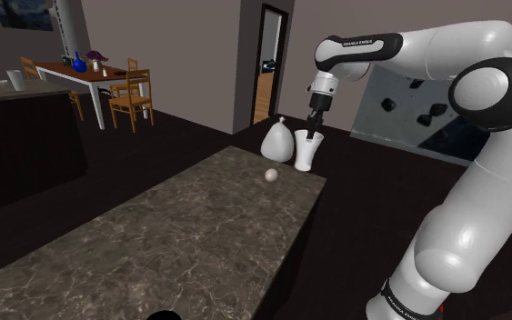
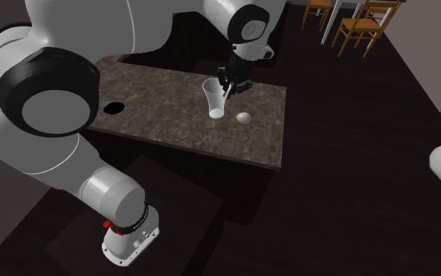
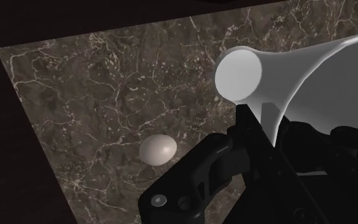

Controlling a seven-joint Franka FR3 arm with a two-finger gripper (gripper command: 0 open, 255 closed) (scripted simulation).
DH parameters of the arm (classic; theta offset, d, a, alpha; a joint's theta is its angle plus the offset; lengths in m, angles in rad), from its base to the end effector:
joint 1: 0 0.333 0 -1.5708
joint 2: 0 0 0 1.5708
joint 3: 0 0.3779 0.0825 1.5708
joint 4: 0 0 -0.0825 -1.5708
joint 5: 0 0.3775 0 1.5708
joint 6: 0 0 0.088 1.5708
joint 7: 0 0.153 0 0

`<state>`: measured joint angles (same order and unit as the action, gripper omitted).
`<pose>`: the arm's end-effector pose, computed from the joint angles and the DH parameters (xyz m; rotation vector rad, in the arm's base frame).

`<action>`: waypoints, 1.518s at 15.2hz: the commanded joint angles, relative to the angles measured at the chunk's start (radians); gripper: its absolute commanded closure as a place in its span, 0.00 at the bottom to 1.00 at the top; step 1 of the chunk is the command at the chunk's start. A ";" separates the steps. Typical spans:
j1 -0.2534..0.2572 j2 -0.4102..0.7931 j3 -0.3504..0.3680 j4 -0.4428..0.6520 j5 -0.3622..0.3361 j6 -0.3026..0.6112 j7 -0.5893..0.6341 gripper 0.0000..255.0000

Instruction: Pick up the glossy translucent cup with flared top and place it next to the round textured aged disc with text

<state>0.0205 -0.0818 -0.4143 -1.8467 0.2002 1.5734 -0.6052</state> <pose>0.4681 -0.1689 0.5580 -2.8279 -0.2771 0.0900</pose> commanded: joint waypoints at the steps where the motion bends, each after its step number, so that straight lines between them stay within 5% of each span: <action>1: 0.000 -0.001 0.000 0.029 0.000 -0.029 0.005 1.00; 4: 0.000 0.002 -0.001 0.070 0.001 -0.067 0.012 1.00; 23: 0.205 -0.036 0.264 -0.114 0.085 0.191 0.420 1.00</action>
<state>0.2149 -0.1296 -0.1629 -1.9594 0.2786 1.7459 -0.2035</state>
